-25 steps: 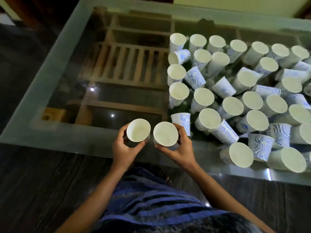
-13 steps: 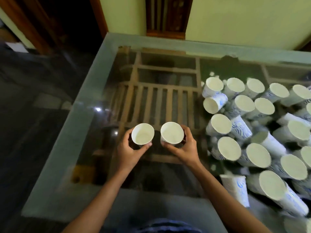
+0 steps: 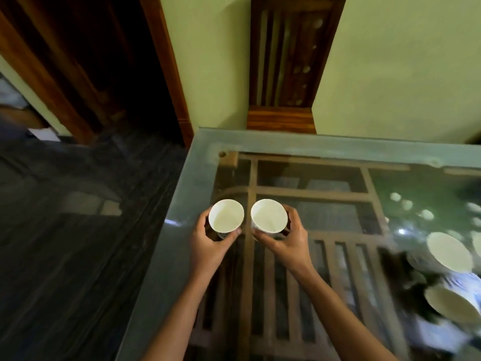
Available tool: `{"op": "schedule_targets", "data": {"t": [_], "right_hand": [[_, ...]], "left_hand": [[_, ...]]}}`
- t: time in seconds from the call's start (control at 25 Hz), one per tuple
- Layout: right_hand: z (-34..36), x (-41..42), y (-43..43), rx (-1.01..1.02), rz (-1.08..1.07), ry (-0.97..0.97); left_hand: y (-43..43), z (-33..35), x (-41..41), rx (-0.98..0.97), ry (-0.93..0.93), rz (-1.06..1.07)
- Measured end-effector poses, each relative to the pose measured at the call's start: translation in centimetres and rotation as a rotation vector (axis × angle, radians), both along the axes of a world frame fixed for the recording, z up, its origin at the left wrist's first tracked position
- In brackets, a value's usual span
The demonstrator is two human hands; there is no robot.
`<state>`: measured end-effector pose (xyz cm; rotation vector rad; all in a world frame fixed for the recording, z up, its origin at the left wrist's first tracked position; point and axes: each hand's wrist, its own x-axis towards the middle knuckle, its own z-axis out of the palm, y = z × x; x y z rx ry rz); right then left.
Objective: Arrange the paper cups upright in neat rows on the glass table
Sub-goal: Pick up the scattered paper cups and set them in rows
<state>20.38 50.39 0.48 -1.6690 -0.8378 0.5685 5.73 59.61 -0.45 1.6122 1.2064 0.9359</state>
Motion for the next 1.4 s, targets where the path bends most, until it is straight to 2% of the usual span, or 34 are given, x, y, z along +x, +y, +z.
{"op": "schedule_targets", "data": {"t": [0.32, 0.88, 0.96, 1.08, 1.2, 1.28, 1.4], "right_hand": [[-3.1, 1.2, 6.7, 0.012, -0.014, -0.008], [-3.2, 0.8, 6.8, -0.028, 0.007, -0.051], [-2.6, 0.9, 5.7, -0.042, 0.030, -0.052], [-1.5, 1.1, 2.8, -0.073, 0.007, -0.054], [0.3, 1.7, -2.5, -0.082, -0.028, -0.065], [1.5, 2.5, -6.9, -0.076, -0.067, -0.100], [3.1, 4.4, -13.0, -0.077, -0.152, -0.145]], "left_hand": [[6.3, -3.3, 1.3, 0.034, -0.043, 0.065], [6.8, -2.8, 1.3, -0.010, 0.006, 0.023], [6.0, -1.6, 0.8, 0.023, 0.045, 0.068], [3.7, 0.5, 0.0, 0.228, 0.114, 0.108], [-0.9, 2.8, 0.9, 0.388, 0.097, 0.056], [-4.8, 3.9, 2.7, 0.388, 0.039, -0.018], [-10.8, 4.4, 6.6, 0.247, -0.008, -0.179]]}}
